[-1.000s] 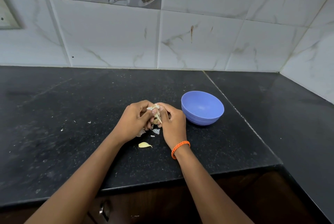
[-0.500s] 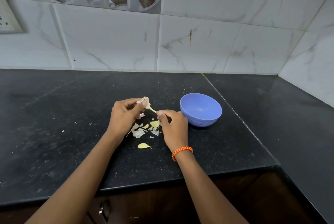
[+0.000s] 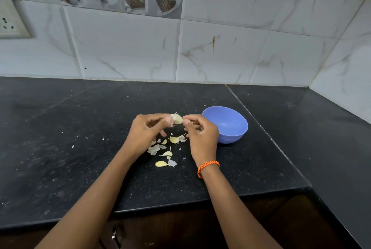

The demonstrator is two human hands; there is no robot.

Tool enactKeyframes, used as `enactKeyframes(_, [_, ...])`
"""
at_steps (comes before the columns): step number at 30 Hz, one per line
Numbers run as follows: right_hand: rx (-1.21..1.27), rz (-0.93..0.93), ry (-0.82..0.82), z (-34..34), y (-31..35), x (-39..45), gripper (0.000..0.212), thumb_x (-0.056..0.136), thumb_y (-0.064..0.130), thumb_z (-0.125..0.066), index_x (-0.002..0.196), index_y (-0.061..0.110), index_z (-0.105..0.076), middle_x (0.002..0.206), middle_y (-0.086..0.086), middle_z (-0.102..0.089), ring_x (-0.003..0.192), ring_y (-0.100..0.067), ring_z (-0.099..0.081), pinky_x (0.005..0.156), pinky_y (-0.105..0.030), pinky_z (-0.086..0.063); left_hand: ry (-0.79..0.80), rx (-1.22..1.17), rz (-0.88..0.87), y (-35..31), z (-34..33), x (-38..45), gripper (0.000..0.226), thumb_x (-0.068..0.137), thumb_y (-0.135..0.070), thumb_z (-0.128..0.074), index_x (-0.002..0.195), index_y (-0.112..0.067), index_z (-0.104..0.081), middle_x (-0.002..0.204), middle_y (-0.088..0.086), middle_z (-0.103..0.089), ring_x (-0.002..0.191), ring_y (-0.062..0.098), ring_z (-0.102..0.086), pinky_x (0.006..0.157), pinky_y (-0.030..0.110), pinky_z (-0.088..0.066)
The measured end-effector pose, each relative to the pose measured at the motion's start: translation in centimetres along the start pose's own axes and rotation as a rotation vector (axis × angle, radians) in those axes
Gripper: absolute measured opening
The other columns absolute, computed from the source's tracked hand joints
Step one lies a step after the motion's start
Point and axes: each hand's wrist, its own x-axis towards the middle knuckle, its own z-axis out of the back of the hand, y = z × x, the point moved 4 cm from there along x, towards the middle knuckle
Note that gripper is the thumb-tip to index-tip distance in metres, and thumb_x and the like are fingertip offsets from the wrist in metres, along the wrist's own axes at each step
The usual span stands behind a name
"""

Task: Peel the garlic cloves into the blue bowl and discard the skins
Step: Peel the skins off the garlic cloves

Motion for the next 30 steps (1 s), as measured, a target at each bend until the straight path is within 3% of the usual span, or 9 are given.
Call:
enactKeyframes(4, [-0.058,0.077,-0.033,0.6,0.4,-0.2,0.012,0.099,0.01,-0.071,0.099,0.018,-0.081,0.095,0.011,-0.077,0.091,-0.014,-0.073,0.074,-0.043,-0.064,-0.073,0.202,-0.042,0.4,0.1,0.2,0.032,0.113,-0.035,-0.055,0.106,-0.024,-0.084,0.089,-0.008,-0.081,0.067,0.019,-0.075,0.063,0.032,-0.056])
enactKeyframes(9, [-0.102,0.162,0.002,0.3,0.6,-0.6,0.013,0.101,0.01,-0.068,0.101,0.018,-0.079,0.099,0.01,-0.072,0.09,-0.015,-0.072,0.073,-0.042,-0.064,-0.059,0.252,-0.071,0.1,-0.1,0.0,0.017,0.105,-0.018,-0.069,0.113,-0.028,-0.081,0.071,-0.004,-0.077,0.059,0.016,-0.071,0.069,0.036,-0.063])
enactKeyframes(12, [-0.107,0.174,0.019,0.0,0.8,-0.7,0.014,0.101,0.008,-0.068,0.102,0.018,-0.078,0.1,0.008,-0.072,0.09,-0.013,-0.071,0.074,-0.035,-0.063,-0.046,0.27,-0.098,-0.1,-0.1,0.0,0.03,0.097,-0.009,-0.075,0.115,-0.033,-0.08,0.057,-0.005,-0.066,0.056,0.019,-0.067,0.068,0.035,-0.06])
enactKeyframes(16, [-0.08,0.166,0.049,-0.3,0.9,-0.9,0.015,0.101,0.008,-0.068,0.108,0.019,-0.075,0.102,0.006,-0.072,0.089,-0.013,-0.072,0.074,-0.029,-0.062,-0.016,0.262,-0.122,-0.1,-0.2,0.2,0.053,0.086,0.006,-0.072,0.117,-0.037,-0.078,0.077,-0.003,-0.059,0.064,0.011,-0.051,0.066,0.032,-0.049])
enactKeyframes(18, [-0.06,0.148,0.067,-0.4,1.0,-0.9,0.016,0.101,0.008,-0.068,0.112,0.02,-0.073,0.101,0.006,-0.072,0.088,-0.014,-0.072,0.073,-0.029,-0.062,-0.016,0.236,-0.139,-0.1,-0.2,0.3,0.048,0.093,0.004,-0.069,0.117,-0.036,-0.078,0.094,-0.006,-0.063,0.075,0.009,-0.059,0.071,0.031,-0.051])
enactKeyframes(21, [-0.051,0.152,0.078,-0.5,1.3,-0.9,0.021,0.1,0.006,-0.07,0.115,0.02,-0.071,0.1,0.005,-0.071,0.087,-0.013,-0.072,0.074,-0.023,-0.06,0.032,0.197,-0.141,-0.2,-0.7,0.2,0.025,0.106,-0.016,-0.067,0.114,-0.034,-0.083,0.111,-0.01,-0.069,0.094,0.011,-0.069,0.078,0.036,-0.058])
enactKeyframes(24, [-0.05,0.148,0.06,-0.5,1.5,-0.8,0.019,0.1,0.004,-0.069,0.113,0.017,-0.072,0.098,0.006,-0.072,0.086,-0.008,-0.073,0.074,-0.019,-0.058,0.118,0.258,-0.167,-0.6,-1.5,-0.3,0.02,0.107,-0.034,-0.067,0.122,-0.031,-0.081,0.103,-0.012,-0.079,0.09,0.012,-0.076,0.082,0.034,-0.062])
enactKeyframes(30, [0.1,0.028,0.024,-0.5,0.8,-0.5,0.004,0.099,0.008,-0.073,0.101,0.011,-0.076,0.091,0.0,-0.077,0.078,-0.016,-0.077,0.071,-0.03,-0.064,0.126,0.329,-0.181,-0.7,-1.9,-0.6,0.023,0.111,-0.026,-0.06,0.126,-0.025,-0.078,0.083,-0.004,-0.077,0.07,0.014,-0.073,0.061,0.025,-0.059])
